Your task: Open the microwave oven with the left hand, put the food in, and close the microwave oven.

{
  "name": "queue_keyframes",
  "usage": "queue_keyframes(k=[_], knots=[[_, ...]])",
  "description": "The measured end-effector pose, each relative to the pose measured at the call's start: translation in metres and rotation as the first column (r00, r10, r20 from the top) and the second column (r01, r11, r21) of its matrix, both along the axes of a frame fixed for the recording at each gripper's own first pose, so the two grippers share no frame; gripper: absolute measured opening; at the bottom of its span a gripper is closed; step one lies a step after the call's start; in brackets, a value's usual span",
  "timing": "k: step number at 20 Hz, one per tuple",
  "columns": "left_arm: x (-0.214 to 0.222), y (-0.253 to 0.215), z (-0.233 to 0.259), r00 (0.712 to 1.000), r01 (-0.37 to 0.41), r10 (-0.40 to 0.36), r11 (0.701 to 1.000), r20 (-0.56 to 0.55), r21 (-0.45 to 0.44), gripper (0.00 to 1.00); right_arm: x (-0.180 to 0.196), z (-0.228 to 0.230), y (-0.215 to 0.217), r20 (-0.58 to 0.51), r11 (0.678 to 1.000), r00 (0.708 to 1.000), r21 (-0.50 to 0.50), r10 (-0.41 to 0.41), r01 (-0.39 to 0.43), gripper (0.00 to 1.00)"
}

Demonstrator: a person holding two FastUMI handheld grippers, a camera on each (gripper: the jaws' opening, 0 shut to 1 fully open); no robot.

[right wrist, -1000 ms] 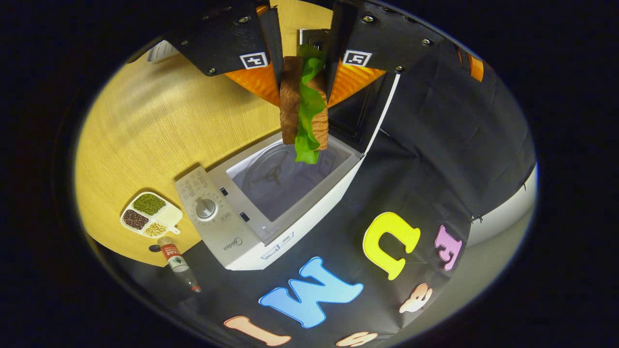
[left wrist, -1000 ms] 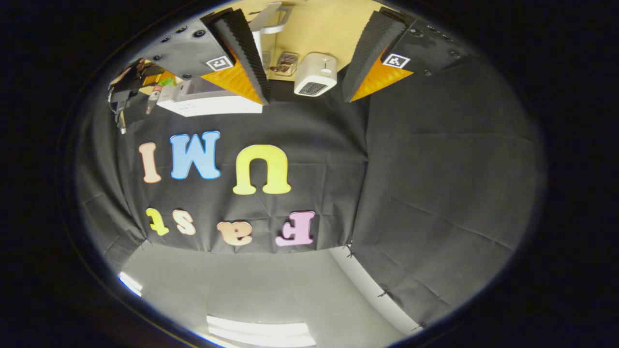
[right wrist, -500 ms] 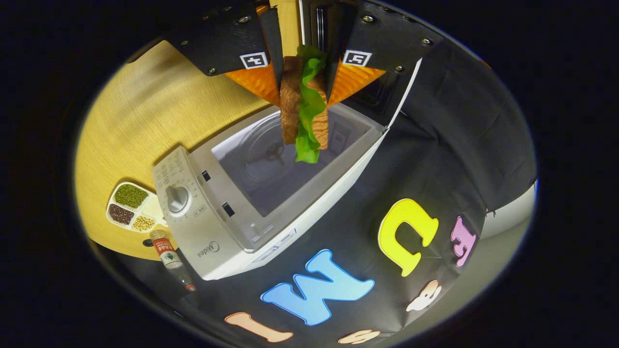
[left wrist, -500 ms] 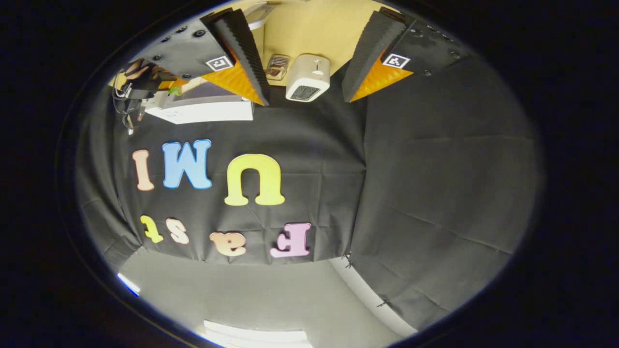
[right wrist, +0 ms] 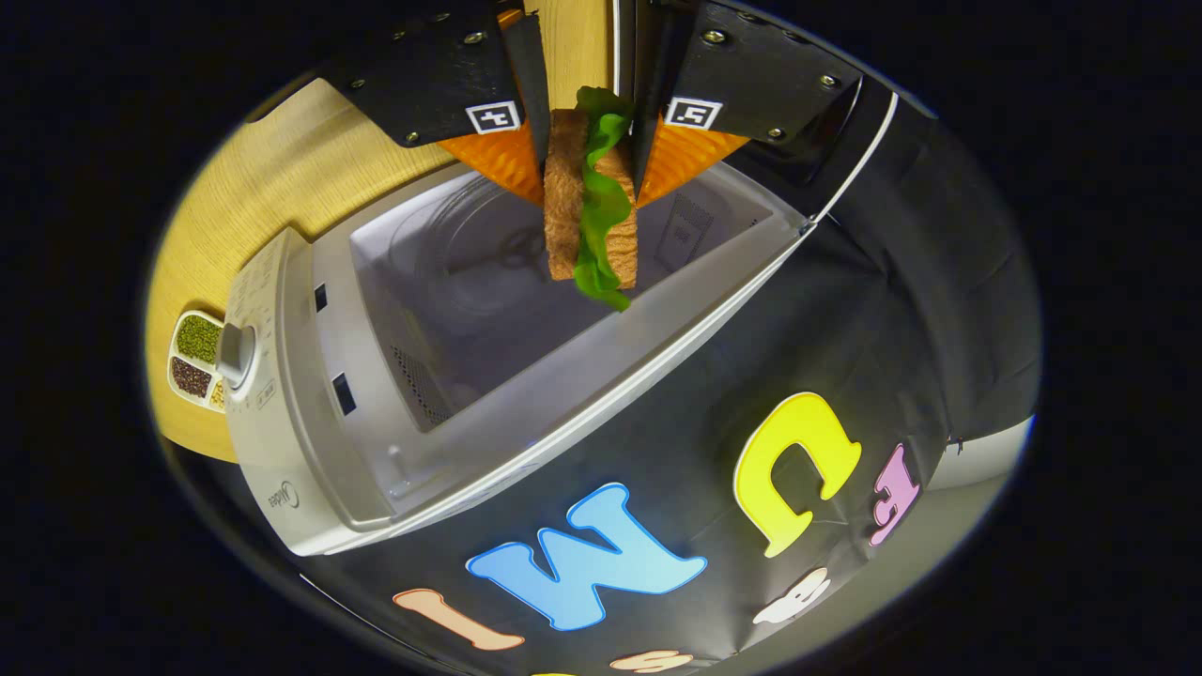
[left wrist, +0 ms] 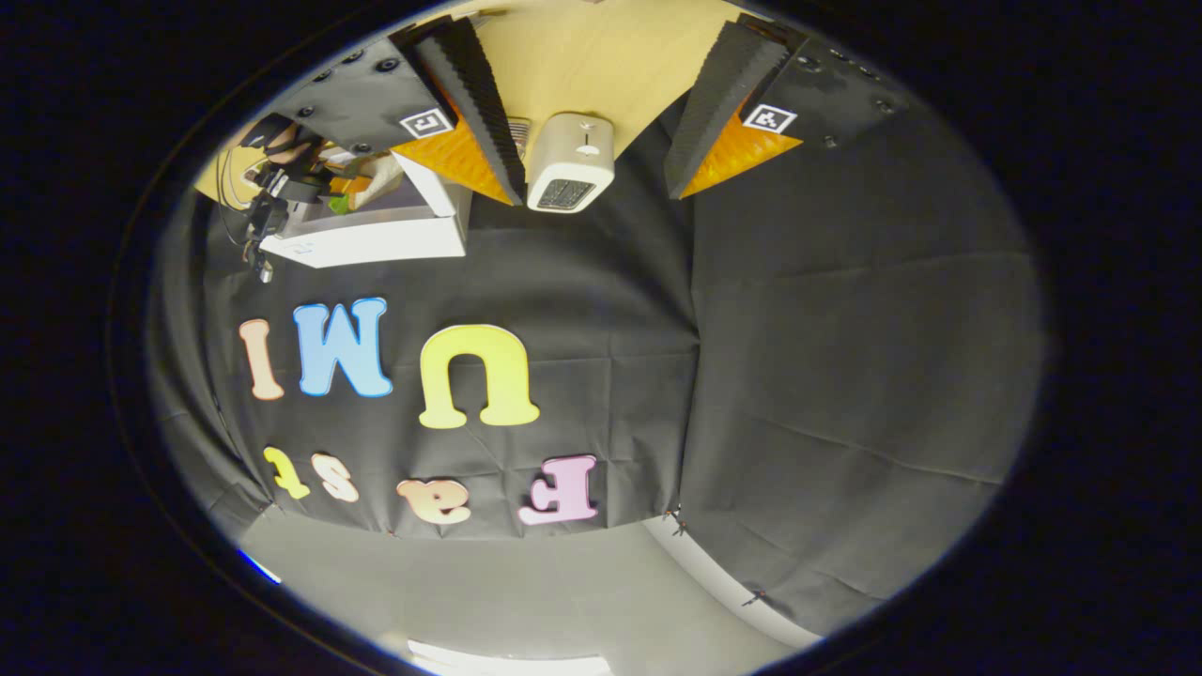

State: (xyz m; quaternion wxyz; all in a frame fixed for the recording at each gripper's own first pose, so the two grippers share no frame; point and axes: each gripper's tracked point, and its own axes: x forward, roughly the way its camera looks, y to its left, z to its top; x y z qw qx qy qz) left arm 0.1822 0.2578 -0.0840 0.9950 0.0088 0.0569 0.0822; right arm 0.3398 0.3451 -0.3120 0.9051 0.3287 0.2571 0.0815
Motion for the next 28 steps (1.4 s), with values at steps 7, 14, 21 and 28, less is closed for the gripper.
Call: queue_keyframes(k=[7, 14, 21, 28], knots=[[0.004, 0.006, -0.017, 0.999, -0.008, 0.009, 1.0, -0.043, 0.019, 0.98, 0.039, -0.03, -0.008, 0.005, 0.996, 0.997, -0.036, -0.078, 0.079, 0.41], [0.008, 0.006, -0.025, 0.999, -0.013, 0.013, 1.0, -0.05, 0.016, 0.98, 0.052, -0.045, -0.023, 0.014, 0.978, 0.995, -0.185, -0.097, 0.098, 0.51], [0.005, 0.002, -0.03, 0.999, -0.012, 0.012, 1.0, -0.048, 0.002, 0.98, 0.057, -0.05, -0.058, 0.018, 0.883, 0.994, -0.458, -0.108, 0.104, 0.81], [0.005, -0.015, -0.034, 0.999, 0.003, -0.003, 1.0, -0.038, 0.001, 0.98, 0.025, -0.009, -0.061, 0.085, 0.855, 0.996, -0.518, 0.011, 0.035, 0.99]])
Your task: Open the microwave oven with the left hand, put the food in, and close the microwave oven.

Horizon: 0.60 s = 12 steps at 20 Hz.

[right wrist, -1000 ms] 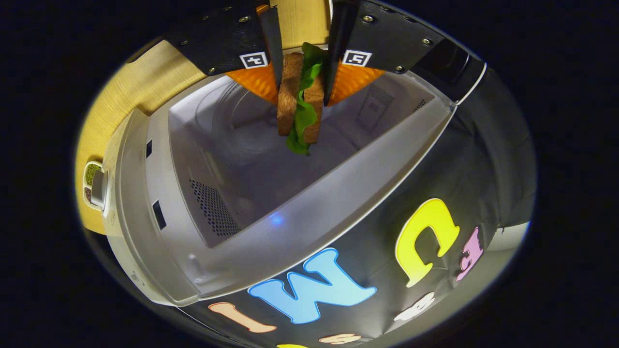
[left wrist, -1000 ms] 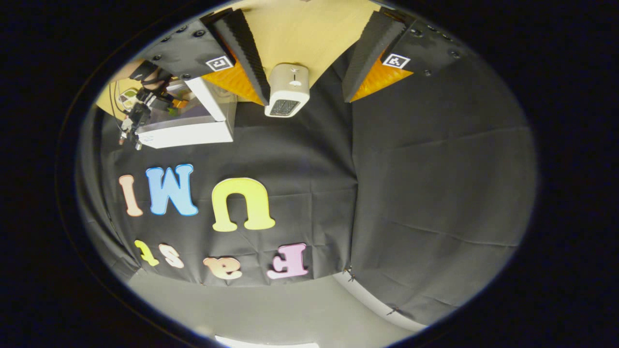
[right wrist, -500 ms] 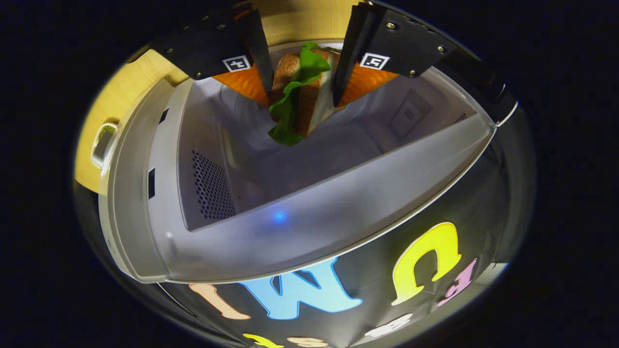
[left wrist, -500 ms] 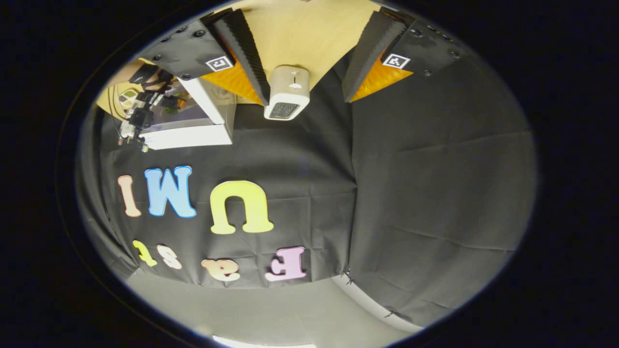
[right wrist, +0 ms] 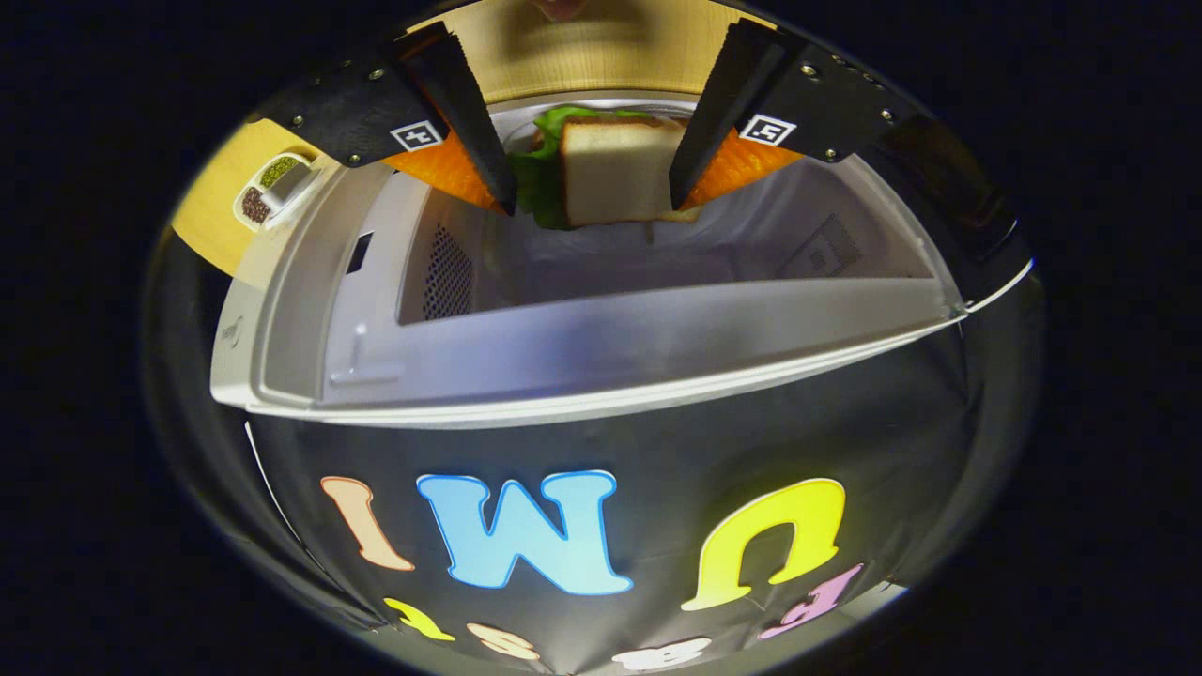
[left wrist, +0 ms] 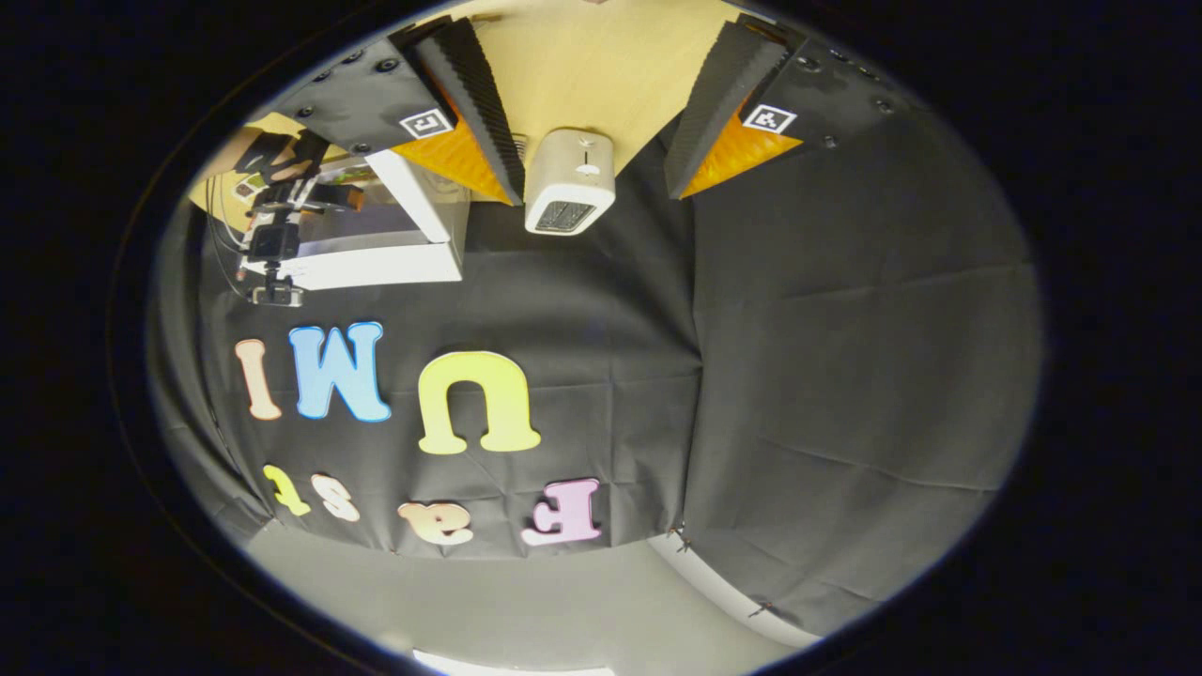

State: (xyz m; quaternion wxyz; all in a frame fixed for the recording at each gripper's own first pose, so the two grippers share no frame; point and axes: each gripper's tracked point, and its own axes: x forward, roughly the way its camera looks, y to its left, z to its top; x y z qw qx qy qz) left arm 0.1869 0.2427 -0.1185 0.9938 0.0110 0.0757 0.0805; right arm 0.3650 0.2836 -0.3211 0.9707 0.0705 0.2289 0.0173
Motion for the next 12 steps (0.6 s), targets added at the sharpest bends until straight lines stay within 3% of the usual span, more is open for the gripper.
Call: queue_keyframes(k=[4, 12], knots=[[-0.001, 0.0, -0.004, 1.0, -0.004, 0.004, 1.0, 0.018, 0.007, 0.98, -0.035, 0.034, -0.007, 0.043, 0.998, 0.997, -0.033, 0.06, -0.058, 0.99], [-0.013, -0.007, -0.027, 1.0, -0.02, 0.02, 0.999, -0.013, 0.029, 0.98, -0.094, 0.125, -0.043, 0.176, 0.996, 0.981, 0.0, 0.083, -0.084, 0.98]])
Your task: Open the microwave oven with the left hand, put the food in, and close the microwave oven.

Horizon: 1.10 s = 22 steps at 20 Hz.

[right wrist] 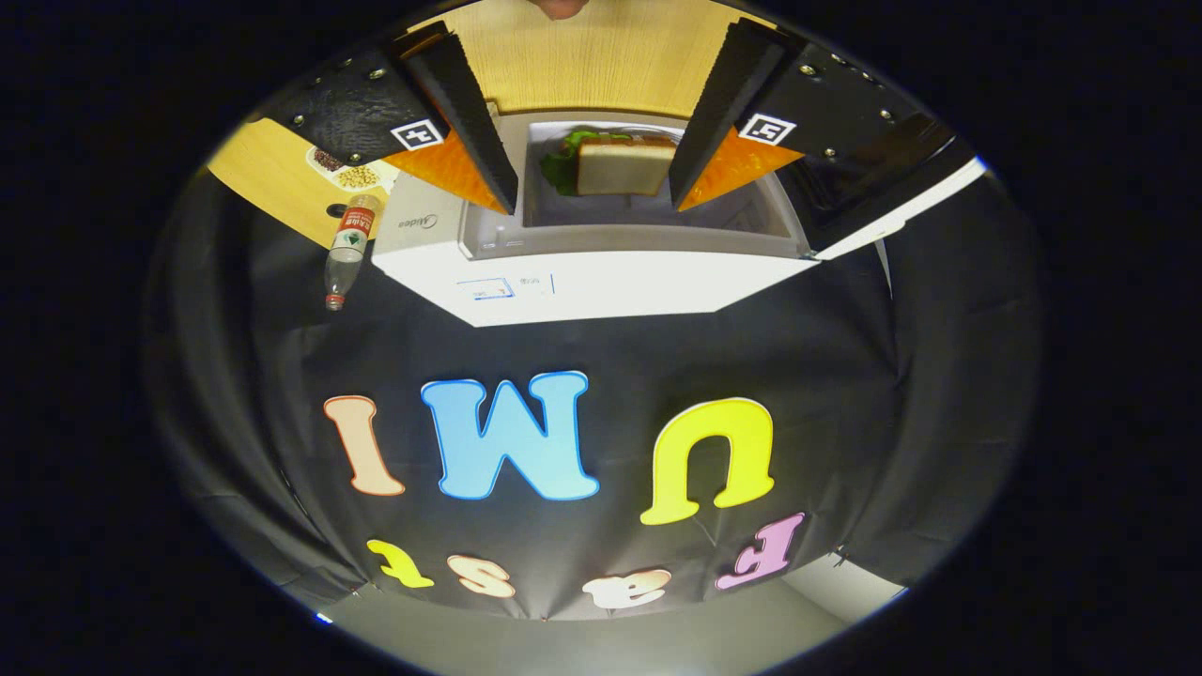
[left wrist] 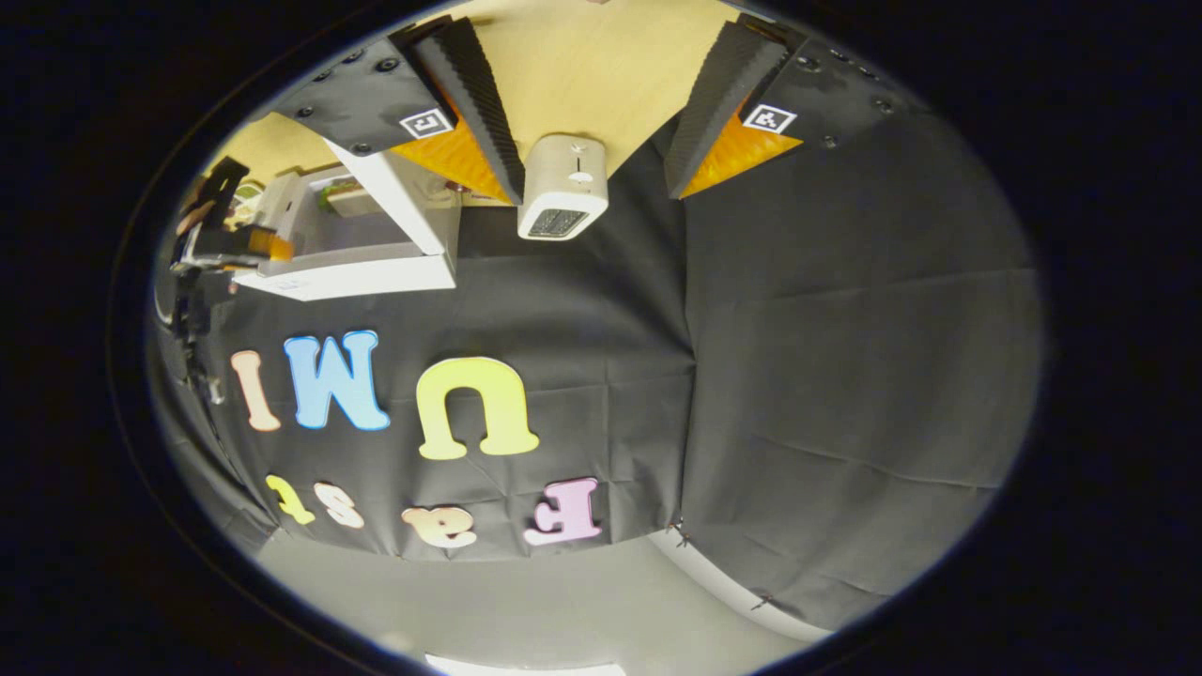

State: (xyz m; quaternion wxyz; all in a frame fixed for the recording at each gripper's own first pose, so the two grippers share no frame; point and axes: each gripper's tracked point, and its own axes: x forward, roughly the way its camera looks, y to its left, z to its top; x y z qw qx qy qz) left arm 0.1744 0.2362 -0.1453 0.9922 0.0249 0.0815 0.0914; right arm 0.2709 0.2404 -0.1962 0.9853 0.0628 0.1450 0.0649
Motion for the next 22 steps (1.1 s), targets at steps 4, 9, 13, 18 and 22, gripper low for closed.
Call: queue_keyframes(k=[4, 9, 13, 18, 22], knots=[[0.001, -0.012, -0.011, 1.0, 0.007, -0.007, 1.0, -0.015, -0.004, 0.98, -0.026, 0.04, -0.019, 0.063, 1.0, 0.998, -0.006, 0.004, -0.004, 0.98], [0.0, -0.02, -0.028, 0.999, -0.008, 0.008, 1.0, -0.04, -0.006, 0.97, -0.06, 0.075, -0.045, 0.116, 1.0, 0.993, -0.001, 0.015, -0.015, 0.98], [-0.007, -0.022, -0.05, 0.996, -0.022, 0.023, 1.0, -0.081, 0.016, 0.97, -0.09, 0.087, -0.067, 0.111, 1.0, 0.994, 0.018, 0.006, -0.008, 0.98], [-0.017, -0.027, -0.072, 0.993, -0.026, 0.024, 1.0, -0.112, -0.014, 1.0, -0.119, 0.099, -0.091, 0.126, 1.0, 0.992, 0.001, -0.008, 0.008, 0.98], [-0.017, -0.037, -0.083, 0.991, -0.004, 0.001, 1.0, -0.134, -0.023, 0.71, -0.13, 0.103, -0.104, 0.126, 1.0, 0.992, -0.007, -0.025, 0.026, 0.98]])
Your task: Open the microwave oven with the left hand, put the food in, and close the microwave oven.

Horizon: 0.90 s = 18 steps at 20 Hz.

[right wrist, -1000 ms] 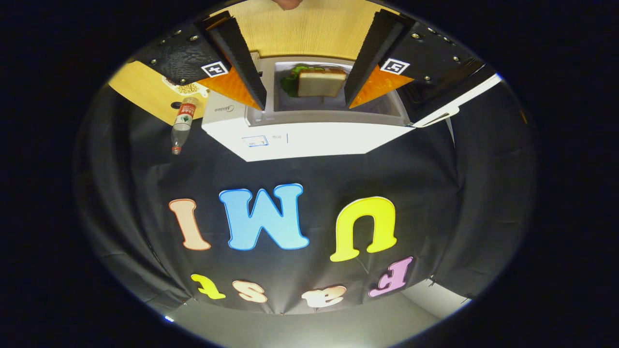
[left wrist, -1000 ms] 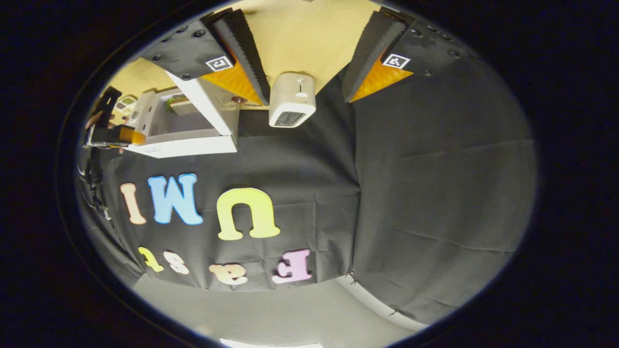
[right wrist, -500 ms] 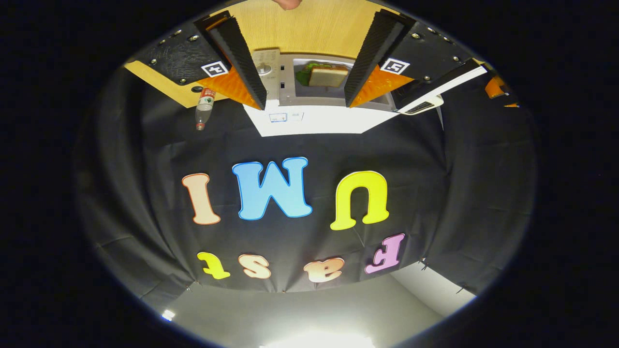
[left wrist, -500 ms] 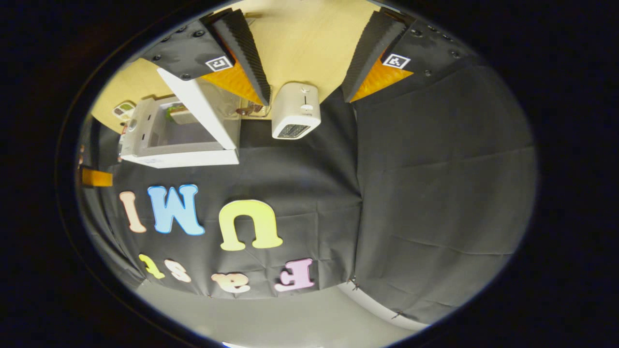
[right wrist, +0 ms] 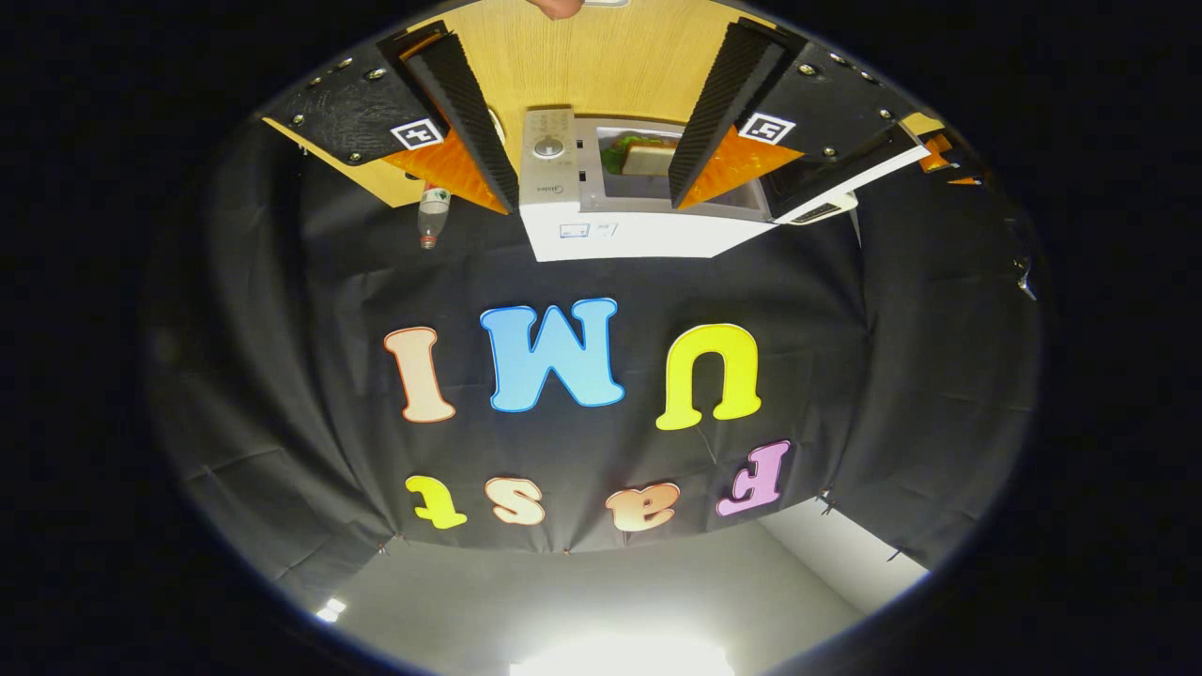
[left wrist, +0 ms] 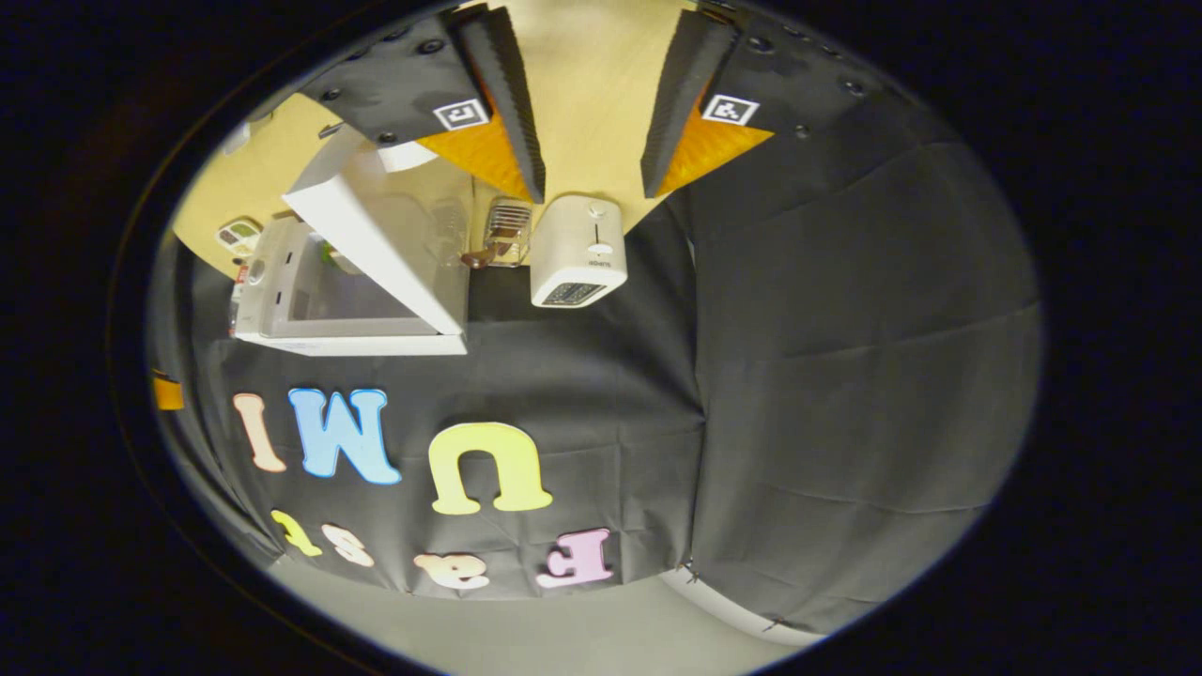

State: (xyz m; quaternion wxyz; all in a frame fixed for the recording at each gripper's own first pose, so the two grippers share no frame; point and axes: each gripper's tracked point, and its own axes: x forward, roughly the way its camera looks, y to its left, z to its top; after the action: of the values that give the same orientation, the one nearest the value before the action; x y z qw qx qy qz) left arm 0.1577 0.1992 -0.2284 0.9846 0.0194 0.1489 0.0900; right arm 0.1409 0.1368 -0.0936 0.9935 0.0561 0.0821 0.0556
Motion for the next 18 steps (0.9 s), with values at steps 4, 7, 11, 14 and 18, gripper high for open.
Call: queue_keyframes(k=[4, 7, 11, 14, 18], knots=[[0.002, -0.024, -0.005, 0.998, 0.058, -0.058, 0.998, -0.012, -0.02, 0.2, -0.009, 0.0, -0.01, -0.007, 1.0, 1.0, -0.013, -0.019, 0.019, 0.98], [0.003, -0.04, -0.012, 0.995, 0.093, -0.094, 0.995, -0.033, -0.028, 0.1, -0.016, 0.0, -0.013, -0.012, 0.999, 1.0, -0.023, -0.022, 0.021, 0.98], [0.009, -0.06, -0.001, 0.99, 0.142, -0.143, 0.988, -0.018, -0.064, 0.1, -0.019, 0.002, -0.02, -0.013, 0.999, 0.999, -0.041, -0.03, 0.029, 0.98], [0.017, -0.086, 0.003, 0.98, 0.197, -0.199, 0.977, -0.008, -0.081, 0.07, -0.018, 0.001, -0.024, -0.016, 0.999, 0.999, -0.042, -0.034, 0.034, 0.98], [0.027, -0.123, 0.004, 0.957, 0.286, -0.288, 0.953, -0.01, -0.098, 0.07, -0.016, 0.0, -0.027, -0.022, 0.998, 0.999, -0.049, -0.044, 0.043, 0.98]])
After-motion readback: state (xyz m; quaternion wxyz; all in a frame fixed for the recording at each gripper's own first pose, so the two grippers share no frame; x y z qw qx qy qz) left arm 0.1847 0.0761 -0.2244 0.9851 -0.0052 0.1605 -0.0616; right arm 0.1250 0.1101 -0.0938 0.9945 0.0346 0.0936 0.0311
